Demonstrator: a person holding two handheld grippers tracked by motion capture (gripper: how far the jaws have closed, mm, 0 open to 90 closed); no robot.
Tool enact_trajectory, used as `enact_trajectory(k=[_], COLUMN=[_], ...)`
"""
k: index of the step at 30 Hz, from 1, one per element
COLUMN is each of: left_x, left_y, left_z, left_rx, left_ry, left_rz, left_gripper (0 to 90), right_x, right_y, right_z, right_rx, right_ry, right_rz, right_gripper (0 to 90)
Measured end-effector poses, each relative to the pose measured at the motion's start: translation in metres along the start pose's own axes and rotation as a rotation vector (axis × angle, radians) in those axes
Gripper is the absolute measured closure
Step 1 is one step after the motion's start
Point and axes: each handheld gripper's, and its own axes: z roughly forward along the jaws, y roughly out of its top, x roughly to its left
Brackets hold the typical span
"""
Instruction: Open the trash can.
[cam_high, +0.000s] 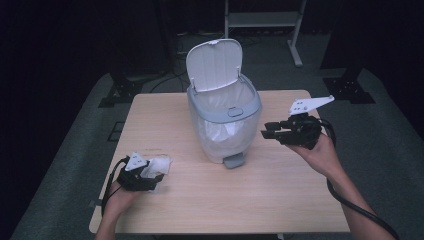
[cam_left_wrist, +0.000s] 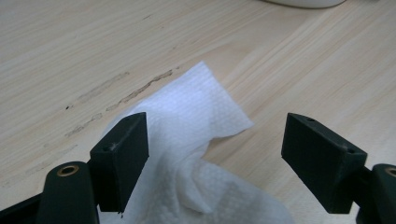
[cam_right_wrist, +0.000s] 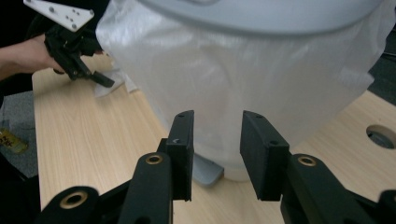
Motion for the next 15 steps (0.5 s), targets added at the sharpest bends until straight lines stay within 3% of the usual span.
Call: enact_trajectory(k=[10,15], left_x=[0.013,0.016], left_y=[-0.008,-0.011], left_z=[0.004,0.006], left_rx=[0.025,0.043], left_ry=[0.022,0.013], left_rz=[-0.056,-0.072], left_gripper=[27.5,32.0], right_x=[-0.004,-0.006], right_y=[-0.030,-0.044], right_z=[0.003,0.005], right_rx=[0.030,0.047], right_ry=[0.003,0.001], right_rz=[0.033,0.047], right_gripper=[59.5,57.0])
